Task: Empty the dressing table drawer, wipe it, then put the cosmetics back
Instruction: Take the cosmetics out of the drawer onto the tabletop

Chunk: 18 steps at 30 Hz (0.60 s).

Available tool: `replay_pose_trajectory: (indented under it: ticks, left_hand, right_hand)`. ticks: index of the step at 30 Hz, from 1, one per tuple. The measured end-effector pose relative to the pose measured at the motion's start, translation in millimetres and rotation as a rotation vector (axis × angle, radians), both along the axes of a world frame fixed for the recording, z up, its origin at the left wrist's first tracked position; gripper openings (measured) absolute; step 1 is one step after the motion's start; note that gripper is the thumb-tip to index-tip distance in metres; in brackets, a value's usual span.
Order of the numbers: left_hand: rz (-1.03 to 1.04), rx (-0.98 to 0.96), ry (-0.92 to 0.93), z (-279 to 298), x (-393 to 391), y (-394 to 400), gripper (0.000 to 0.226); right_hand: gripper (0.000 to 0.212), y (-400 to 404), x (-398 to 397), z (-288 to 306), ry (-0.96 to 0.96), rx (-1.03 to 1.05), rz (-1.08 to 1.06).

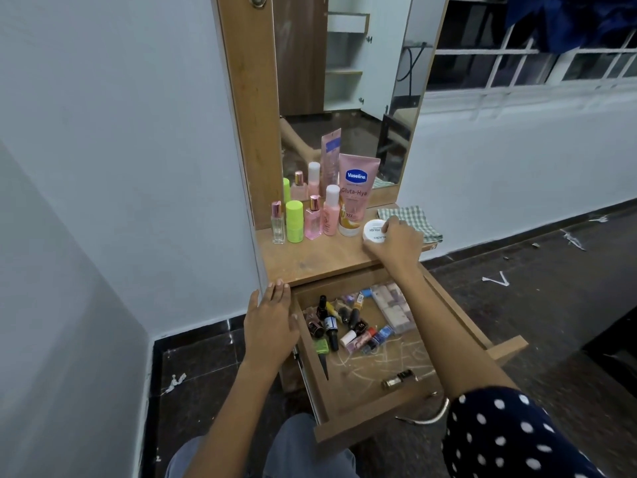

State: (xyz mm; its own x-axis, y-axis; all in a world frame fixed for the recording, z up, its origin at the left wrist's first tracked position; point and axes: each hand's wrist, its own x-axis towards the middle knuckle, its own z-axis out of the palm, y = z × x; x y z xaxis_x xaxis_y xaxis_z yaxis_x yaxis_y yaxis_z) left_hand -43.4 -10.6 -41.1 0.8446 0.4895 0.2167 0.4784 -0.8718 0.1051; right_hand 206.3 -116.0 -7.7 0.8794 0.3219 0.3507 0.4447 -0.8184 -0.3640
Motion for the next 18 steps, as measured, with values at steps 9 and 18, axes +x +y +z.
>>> replay_pose_trajectory:
  ticks: [9,18]
  left_hand:
    - [0.0,0.045,-0.016,-13,3,6,0.056]
    - [0.001,0.042,-0.008,-12,3,6,0.054]
  right_hand:
    - [0.021,20,22,-14,-0.019,0.102,0.043]
    - [0.029,12,12,-47,-0.167,-0.077,0.093]
